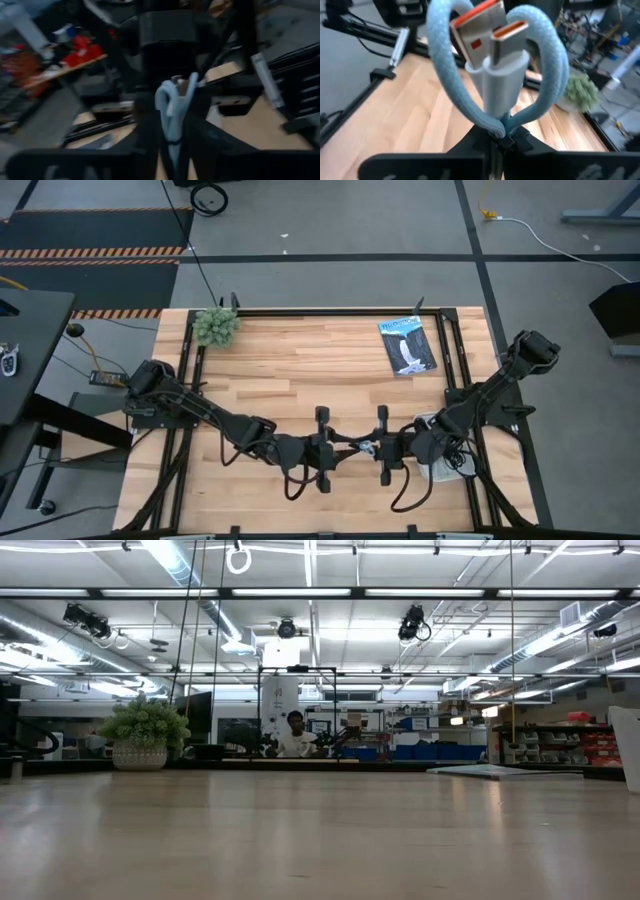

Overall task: Pick and place USB-C Cables
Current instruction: Put the gray charger cable into the white container

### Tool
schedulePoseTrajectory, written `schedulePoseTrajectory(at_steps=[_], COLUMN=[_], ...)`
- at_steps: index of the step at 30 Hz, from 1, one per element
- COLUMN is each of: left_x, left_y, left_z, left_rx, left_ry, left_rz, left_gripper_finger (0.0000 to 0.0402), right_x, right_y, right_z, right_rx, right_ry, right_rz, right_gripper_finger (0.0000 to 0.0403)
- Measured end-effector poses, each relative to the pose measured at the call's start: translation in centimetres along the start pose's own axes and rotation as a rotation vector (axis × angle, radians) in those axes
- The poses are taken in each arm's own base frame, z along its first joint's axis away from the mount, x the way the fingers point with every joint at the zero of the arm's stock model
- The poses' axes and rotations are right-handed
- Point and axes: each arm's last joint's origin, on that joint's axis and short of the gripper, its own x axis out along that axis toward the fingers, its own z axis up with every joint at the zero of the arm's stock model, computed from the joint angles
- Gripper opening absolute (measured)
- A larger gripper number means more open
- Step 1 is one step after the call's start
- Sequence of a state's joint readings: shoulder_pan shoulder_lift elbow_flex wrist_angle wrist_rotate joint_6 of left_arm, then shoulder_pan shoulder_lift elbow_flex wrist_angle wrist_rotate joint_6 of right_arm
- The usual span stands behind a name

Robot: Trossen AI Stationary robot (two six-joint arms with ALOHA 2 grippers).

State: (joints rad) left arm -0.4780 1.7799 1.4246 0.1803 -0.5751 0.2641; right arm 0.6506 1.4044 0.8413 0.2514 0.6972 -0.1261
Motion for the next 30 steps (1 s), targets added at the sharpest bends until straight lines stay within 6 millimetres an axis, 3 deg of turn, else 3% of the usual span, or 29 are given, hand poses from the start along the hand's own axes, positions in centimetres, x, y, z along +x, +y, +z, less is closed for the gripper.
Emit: schedulePoseTrajectory(at_steps=[5, 9, 17, 21, 30], left_x=[-1.7, -2.3, -1.1, -0.5, -0.1], left_y=[-1.0, -1.6, -0.9, -0.1, 0.6], left_z=[0.9, 0.6, -1.2, -1.5, -1.7], left_rx=[0.072, 0.013, -0.192, -0.200, -0.176], left_ry=[0.028, 0.061, 0.161, 0.171, 0.181], left_rz=[0.135, 0.141, -0.108, -0.141, -0.129], left_gripper_finger=[0.0165, 0.0189, 0.0165, 0.0146, 0.0133], right_x=[-1.3, -3.0, -6.2, -8.1, -11.0], right_y=[0.7, 0.2, -1.7, -2.5, -2.8], right_z=[-1.1, -1.5, -3.5, -4.5, -5.9], right_rx=[0.026, 0.125, 0.402, 0.479, 0.468], right_ry=[0.111, 0.298, 0.863, 1.148, 1.470], right_rz=[-0.074, -0.087, -0.120, -0.185, -0.239], right_gripper_finger=[0.0037, 0.0029, 0.0032, 0.0041, 0.0023])
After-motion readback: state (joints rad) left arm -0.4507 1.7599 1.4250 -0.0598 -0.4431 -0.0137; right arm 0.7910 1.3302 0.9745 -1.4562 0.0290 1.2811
